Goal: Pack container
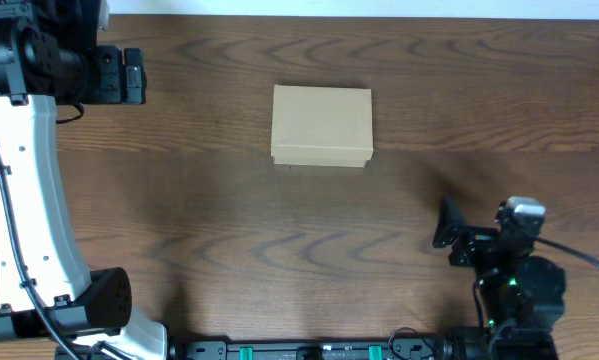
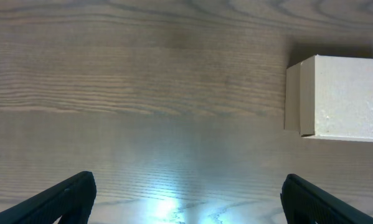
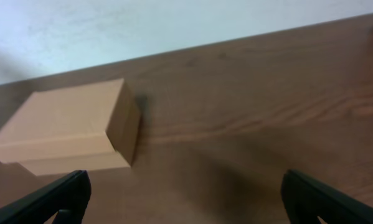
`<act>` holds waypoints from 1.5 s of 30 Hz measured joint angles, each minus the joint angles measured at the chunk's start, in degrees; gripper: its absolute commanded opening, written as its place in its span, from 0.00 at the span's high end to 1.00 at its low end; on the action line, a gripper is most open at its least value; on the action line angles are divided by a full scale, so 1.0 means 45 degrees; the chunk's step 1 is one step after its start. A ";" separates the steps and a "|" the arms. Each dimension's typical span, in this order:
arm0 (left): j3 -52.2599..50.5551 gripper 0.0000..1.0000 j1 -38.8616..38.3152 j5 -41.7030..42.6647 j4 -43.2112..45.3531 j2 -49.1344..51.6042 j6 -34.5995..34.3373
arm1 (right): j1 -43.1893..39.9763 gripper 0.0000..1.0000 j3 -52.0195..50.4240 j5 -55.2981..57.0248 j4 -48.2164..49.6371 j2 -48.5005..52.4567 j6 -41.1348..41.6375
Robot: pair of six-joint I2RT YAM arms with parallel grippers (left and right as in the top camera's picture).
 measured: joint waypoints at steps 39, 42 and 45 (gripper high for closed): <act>0.0000 0.04 0.0000 0.0000 0.0000 0.0000 0.0000 | 0.0000 0.01 -0.3653 0.0000 0.0559 -0.2924 0.0000; 0.0000 0.04 0.0000 0.0000 0.0000 0.0000 0.0000 | 0.0000 0.01 -0.3653 0.0000 0.0559 -0.2929 0.0000; 0.0000 0.04 0.0000 0.0000 0.0000 0.0000 0.0000 | 0.0000 0.01 -0.3653 0.0000 0.0559 -0.2924 0.0000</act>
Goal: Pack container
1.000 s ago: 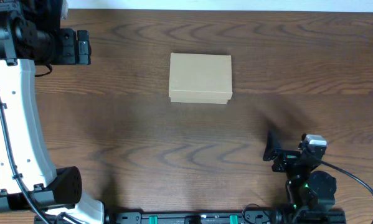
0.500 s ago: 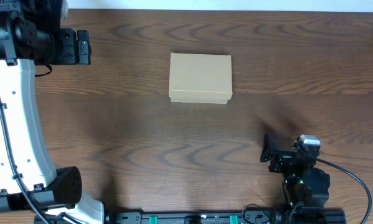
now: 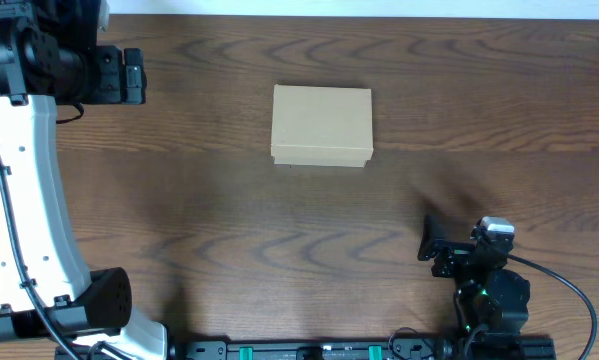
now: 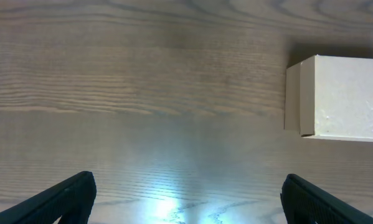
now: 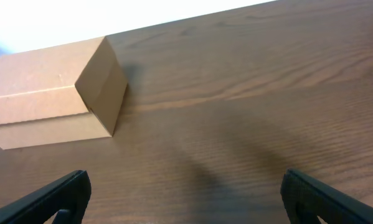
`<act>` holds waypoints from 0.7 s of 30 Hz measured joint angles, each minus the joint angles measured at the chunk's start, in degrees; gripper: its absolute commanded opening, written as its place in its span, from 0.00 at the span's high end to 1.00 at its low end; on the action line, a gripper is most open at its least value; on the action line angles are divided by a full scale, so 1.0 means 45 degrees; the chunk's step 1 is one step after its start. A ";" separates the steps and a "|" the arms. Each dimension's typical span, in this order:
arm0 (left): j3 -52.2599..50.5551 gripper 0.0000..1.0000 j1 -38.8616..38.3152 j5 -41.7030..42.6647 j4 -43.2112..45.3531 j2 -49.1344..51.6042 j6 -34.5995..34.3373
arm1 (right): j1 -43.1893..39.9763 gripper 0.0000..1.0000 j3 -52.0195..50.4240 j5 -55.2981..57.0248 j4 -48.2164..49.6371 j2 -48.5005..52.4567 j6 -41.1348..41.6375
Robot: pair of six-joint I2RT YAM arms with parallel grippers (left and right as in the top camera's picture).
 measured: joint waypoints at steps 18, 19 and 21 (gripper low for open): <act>0.0000 0.04 -0.0024 0.0000 0.0000 -0.0010 0.0000 | 0.0000 0.01 0.0000 0.0000 0.0000 0.0000 0.0000; 0.0000 0.04 -0.0029 0.0000 0.0000 -0.0034 0.0000 | 0.0000 0.01 0.0005 0.0000 0.0000 0.0000 0.0000; -0.0087 0.04 -0.0039 0.0000 0.0024 -0.0160 0.0000 | 0.0000 0.01 0.0000 -0.0005 0.0000 0.0000 0.0000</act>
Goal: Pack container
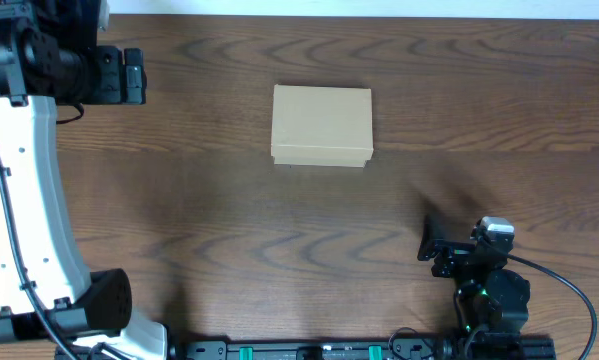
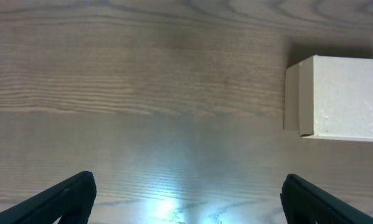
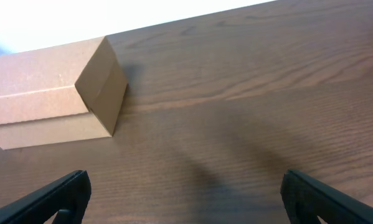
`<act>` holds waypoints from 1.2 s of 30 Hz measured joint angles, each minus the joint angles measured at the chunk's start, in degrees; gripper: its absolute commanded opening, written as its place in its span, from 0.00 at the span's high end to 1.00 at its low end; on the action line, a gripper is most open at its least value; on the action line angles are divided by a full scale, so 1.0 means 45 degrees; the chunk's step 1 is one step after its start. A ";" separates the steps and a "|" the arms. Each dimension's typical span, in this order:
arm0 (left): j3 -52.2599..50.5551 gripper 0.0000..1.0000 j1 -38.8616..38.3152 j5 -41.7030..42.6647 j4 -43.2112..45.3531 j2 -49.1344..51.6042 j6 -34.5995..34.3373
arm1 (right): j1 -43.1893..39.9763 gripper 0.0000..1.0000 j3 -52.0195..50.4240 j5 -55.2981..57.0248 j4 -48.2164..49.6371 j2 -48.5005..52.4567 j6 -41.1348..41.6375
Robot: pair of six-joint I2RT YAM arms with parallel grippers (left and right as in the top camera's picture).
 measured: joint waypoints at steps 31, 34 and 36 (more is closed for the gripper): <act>-2.1813 0.04 -0.0092 -0.0287 2.1570 -1.6014 0.0593 | 0.0000 0.01 -0.0010 0.0005 0.0024 -0.0058 0.0000; -2.3246 0.04 -0.0092 -0.0287 2.1600 -1.6859 0.0593 | 0.0000 0.01 -0.0010 0.0005 0.0024 -0.0058 0.0000; -2.4169 0.04 -0.0092 -0.0287 2.1638 -1.7442 0.0593 | 0.0000 0.01 -0.0010 0.0005 0.0024 -0.0058 0.0000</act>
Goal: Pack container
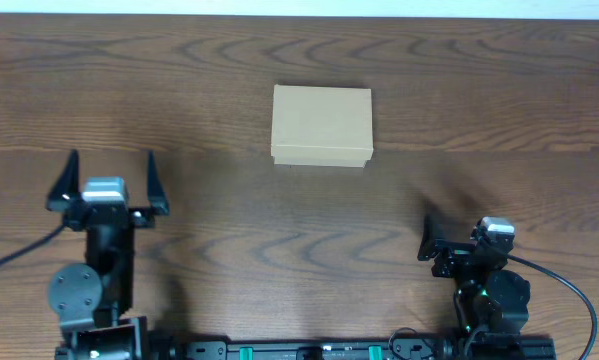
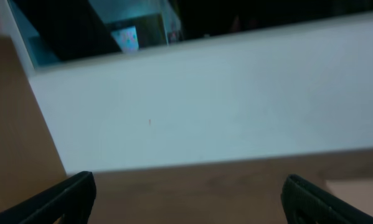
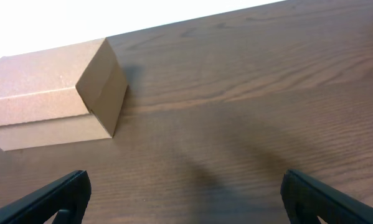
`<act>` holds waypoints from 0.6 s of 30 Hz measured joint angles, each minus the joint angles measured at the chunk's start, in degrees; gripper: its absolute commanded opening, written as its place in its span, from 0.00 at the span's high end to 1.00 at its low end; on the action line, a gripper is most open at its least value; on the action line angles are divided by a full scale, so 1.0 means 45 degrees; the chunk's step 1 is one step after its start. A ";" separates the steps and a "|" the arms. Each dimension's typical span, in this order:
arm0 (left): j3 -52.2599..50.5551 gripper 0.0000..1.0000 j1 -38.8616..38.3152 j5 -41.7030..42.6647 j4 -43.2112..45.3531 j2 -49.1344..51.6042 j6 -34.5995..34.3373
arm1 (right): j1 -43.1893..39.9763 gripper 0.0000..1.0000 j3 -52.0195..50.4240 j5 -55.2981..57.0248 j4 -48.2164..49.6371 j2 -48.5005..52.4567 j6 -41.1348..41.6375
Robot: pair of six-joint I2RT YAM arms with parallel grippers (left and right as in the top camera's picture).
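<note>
A shut tan cardboard box (image 1: 322, 125) lies at the middle back of the wooden table (image 1: 279, 250). The right wrist view shows the box (image 3: 49, 93) at upper left. My left gripper (image 1: 107, 180) stands open at the front left, pointing toward the back, well left of the box. In its own view the left gripper (image 2: 186, 202) holds nothing, and the picture is blurred. My right gripper (image 1: 431, 242) is at the front right, aimed at the box from a distance. The right gripper (image 3: 186, 205) is open over bare wood.
Beyond the table's back edge rises a white wall (image 2: 236, 112). A pale patch at the lower right of the left wrist view may be the box; I cannot tell. No other loose objects show on the table.
My left arm was stretched out at the back left, its gripper looking down beside the box. Now it is folded at the front left, open, facing the wall. The right arm has not moved.
At first my left gripper was open at the back left and my right gripper open at the front right. The right gripper then sat lower and closer to the front edge and stayed there. The left arm has now come back to the front left. The box never moved.
</note>
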 measured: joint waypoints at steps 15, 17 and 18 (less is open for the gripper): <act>-0.3861 0.04 0.0000 -0.0005 0.0189 -0.3521 0.0000 | 0.0000 0.01 0.0000 0.0000 0.0000 0.0000 0.0000; -0.4109 0.04 0.0000 -0.0005 0.0291 -0.3643 0.0000 | 0.0000 0.01 0.0000 0.0000 0.0000 0.0000 0.0000; -0.4197 0.04 0.0000 -0.0005 0.0325 -0.3696 0.0000 | 0.0000 0.01 0.0000 0.0000 0.0000 0.0000 0.0000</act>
